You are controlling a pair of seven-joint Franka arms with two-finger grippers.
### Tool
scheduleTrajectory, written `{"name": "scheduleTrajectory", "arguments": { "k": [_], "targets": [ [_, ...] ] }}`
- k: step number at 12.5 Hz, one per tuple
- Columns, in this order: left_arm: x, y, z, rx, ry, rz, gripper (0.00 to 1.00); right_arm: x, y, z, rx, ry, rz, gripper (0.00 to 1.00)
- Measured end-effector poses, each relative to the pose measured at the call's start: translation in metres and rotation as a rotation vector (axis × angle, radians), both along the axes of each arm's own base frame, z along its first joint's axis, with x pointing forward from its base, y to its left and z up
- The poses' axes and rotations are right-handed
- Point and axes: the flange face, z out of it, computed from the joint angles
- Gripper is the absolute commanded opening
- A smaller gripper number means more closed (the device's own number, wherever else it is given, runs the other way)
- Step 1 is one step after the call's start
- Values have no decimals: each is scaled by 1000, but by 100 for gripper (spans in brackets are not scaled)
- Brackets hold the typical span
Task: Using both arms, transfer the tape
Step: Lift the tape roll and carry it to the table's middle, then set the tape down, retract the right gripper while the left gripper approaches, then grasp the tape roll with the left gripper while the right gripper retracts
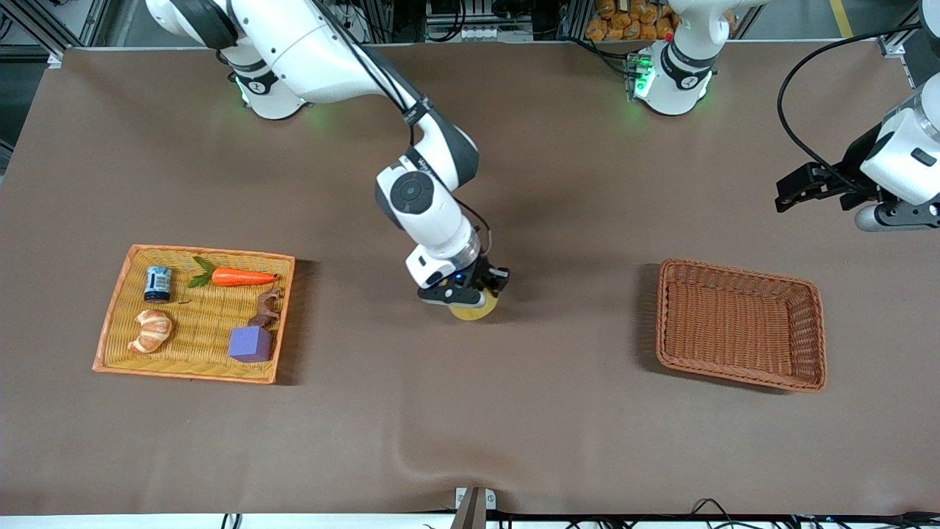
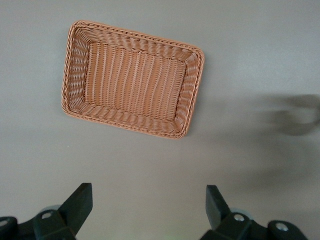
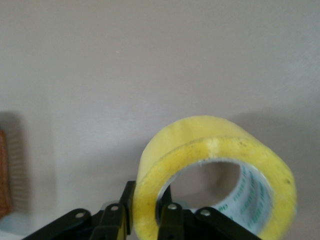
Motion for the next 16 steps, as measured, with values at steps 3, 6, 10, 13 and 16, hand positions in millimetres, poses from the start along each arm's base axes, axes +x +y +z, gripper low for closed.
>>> {"name": "scheduleTrajectory", "arguments": {
  "k": [3,6,10,13,16],
  "targets": [
    [1,-1,-7,0,14,-3,100,33,-26,29,7,-30,-43,100],
    [6,-7,-19,-5,28,-13,100,89,-129,66,-105,33,62,100],
    [14,-73,-52,-19,49,-125,100,115,-279,102,-187,168,217,100],
    [24,-154,-103,-40,47,-115,100,103,-385,121,-199,185,299,100],
    [21,-252,-166,-76,33,-44,100,71,-489,159,-220,153,346,100]
  ]
}}
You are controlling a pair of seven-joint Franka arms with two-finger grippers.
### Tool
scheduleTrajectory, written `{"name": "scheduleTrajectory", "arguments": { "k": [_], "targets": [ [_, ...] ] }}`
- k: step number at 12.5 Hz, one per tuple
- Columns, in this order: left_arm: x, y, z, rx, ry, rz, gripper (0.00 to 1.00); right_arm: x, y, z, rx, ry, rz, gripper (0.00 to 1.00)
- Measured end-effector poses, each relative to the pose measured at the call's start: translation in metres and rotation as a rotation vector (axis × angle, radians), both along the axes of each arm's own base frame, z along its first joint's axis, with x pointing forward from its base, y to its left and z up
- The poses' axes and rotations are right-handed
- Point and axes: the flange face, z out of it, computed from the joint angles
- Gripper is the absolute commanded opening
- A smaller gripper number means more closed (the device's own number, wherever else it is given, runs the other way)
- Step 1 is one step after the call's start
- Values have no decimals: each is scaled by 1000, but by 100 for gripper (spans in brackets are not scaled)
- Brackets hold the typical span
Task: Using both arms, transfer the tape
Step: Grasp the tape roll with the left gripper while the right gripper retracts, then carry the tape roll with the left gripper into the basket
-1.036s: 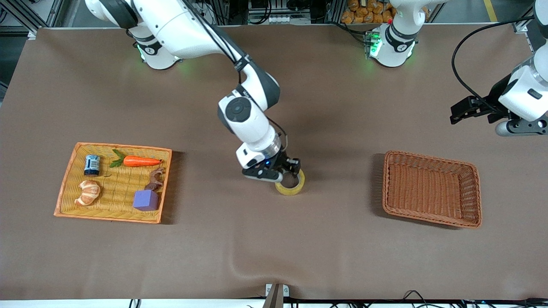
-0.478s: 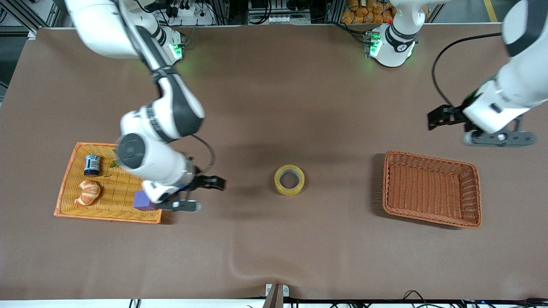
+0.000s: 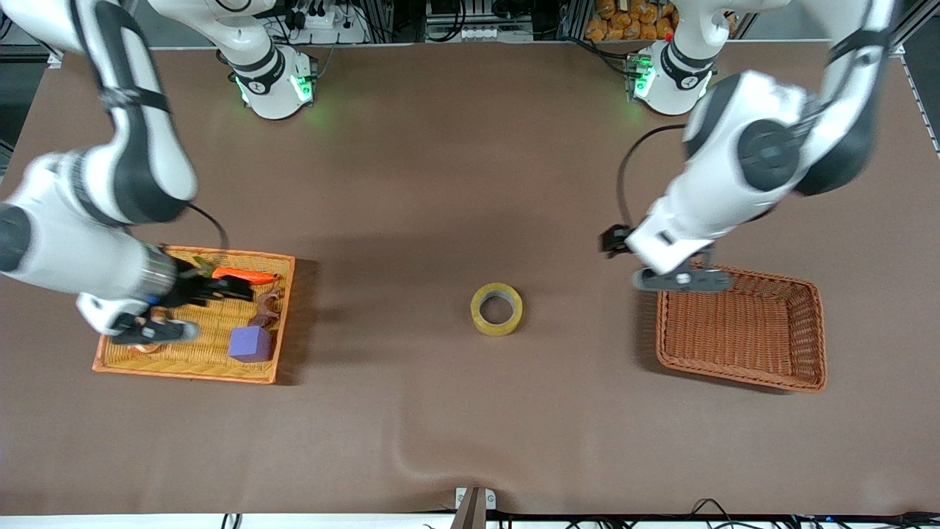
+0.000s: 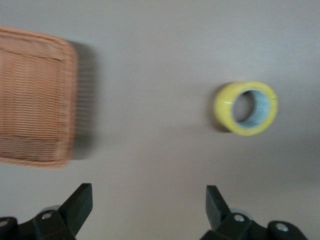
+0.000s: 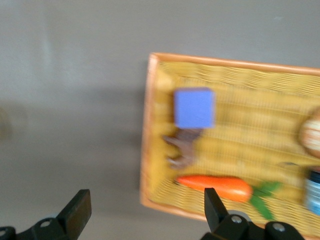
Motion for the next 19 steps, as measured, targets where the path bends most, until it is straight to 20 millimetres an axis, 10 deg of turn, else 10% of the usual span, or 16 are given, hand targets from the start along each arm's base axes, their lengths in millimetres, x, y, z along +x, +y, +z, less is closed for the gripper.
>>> {"name": "scheduleTrajectory", "arguments": {
  "k": [4,10,12,14,17,19],
  "targets": [
    [-7,-105,-79,-54,-10,0,100,-53,-43,89,-137,-13,34,100],
    [10,-127,-194,-21,-152,-70,99,-88,-56,169,-145,28,-10,100],
    [5,-131,-210,1,-143,-85,71,-96,-53,188,-148,52,-46,100],
    [1,-128,-234,21,-115,-89,0,-99,-50,200,-148,57,-43,100],
    [1,-123,-256,45,-104,-101,0,-99,-49,199,-148,62,-40,100],
    [15,-117,-232,48,-149,-78,0,-98,-50,197,-148,65,-41,100]
  ]
}}
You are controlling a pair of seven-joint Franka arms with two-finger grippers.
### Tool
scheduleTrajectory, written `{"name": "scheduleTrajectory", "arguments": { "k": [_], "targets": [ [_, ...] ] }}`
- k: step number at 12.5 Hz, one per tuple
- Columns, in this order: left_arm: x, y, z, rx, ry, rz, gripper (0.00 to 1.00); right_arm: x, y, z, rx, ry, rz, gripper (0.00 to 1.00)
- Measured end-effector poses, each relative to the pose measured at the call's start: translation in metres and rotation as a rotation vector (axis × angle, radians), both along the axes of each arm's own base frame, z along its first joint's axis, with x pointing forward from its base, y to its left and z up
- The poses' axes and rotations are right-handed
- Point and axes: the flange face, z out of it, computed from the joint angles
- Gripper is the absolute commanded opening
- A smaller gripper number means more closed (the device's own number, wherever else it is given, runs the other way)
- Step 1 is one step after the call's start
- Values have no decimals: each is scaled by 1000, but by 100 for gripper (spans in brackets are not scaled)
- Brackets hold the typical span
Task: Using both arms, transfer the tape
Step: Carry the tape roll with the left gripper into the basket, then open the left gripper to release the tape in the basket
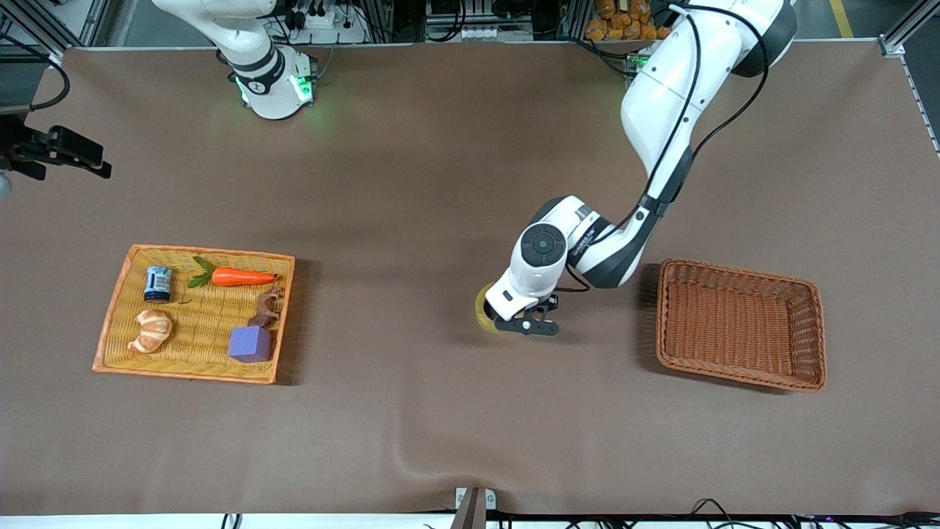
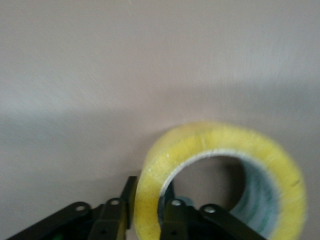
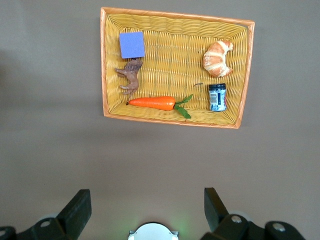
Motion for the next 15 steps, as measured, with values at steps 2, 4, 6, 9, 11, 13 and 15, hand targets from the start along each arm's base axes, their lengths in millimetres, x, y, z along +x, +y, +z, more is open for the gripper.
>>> {"name": "scheduleTrajectory", "arguments": {
  "k": [2,4,6,9,11,13,15],
  "targets": [
    [30,39,61,-6,-56,64,0,1,0,-1,0,2,0,100],
    [48,108,123,18,-61,155,0,2,-1,-4,1,7,-2,100],
    [51,187,154,71,-13,261,0,2,-1,-4,1,8,-1,100],
    [57,298,146,131,85,378,0,2,2,-4,1,9,2,100],
    [57,355,126,139,131,447,0,2,3,-5,2,15,2,100],
    [54,391,103,143,175,496,0,0,4,-5,2,25,2,100],
    [54,396,80,137,200,502,21,0,4,-6,2,27,2,100]
  ]
}}
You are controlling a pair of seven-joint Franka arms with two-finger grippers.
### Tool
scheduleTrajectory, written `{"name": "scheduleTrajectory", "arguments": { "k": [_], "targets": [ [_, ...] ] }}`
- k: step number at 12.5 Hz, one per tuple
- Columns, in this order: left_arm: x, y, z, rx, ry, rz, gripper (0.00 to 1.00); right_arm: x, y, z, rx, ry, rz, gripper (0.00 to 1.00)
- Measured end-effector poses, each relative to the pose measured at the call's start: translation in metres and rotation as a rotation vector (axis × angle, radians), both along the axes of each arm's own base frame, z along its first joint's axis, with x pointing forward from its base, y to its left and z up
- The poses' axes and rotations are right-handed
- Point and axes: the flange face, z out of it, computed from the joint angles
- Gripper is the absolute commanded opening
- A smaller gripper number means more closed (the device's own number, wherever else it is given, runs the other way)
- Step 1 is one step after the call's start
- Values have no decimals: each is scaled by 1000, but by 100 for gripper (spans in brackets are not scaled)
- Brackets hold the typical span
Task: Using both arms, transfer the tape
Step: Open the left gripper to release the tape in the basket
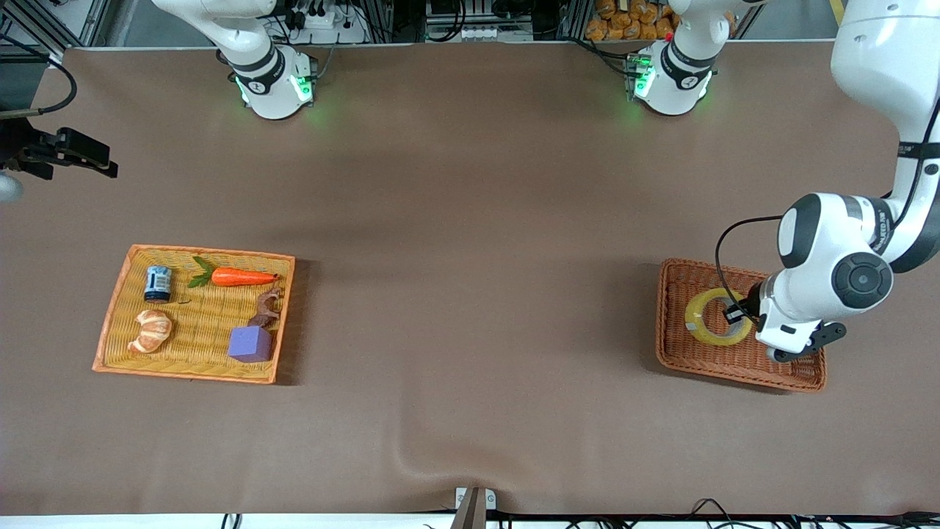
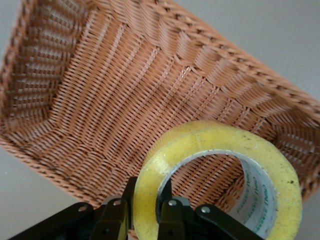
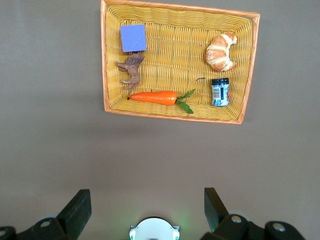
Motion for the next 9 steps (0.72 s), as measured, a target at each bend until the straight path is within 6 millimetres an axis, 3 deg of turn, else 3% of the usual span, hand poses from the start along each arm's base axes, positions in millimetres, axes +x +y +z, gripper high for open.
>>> {"name": "scheduleTrajectory", "arguments": {
  "k": [1,2,4,6,7,9],
  "targets": [
    [1,-3,-14,-10,6,-5,66,0,0,0,0,0,1,100],
    [1,-7,-28,-18,13,-10,100,0,1,0,0,0,1,100],
    [1,-9,-43,-20,22,-23,100,0,1,0,0,-1,1,100],
    [7,-7,-25,-4,-12,-50,100,0,1,1,0,-4,2,100],
    [12,-6,-2,3,-45,-61,100,1,1,1,0,-6,2,100],
    [18,-10,68,22,-121,-91,100,2,2,2,0,-16,4,100]
  ]
}}
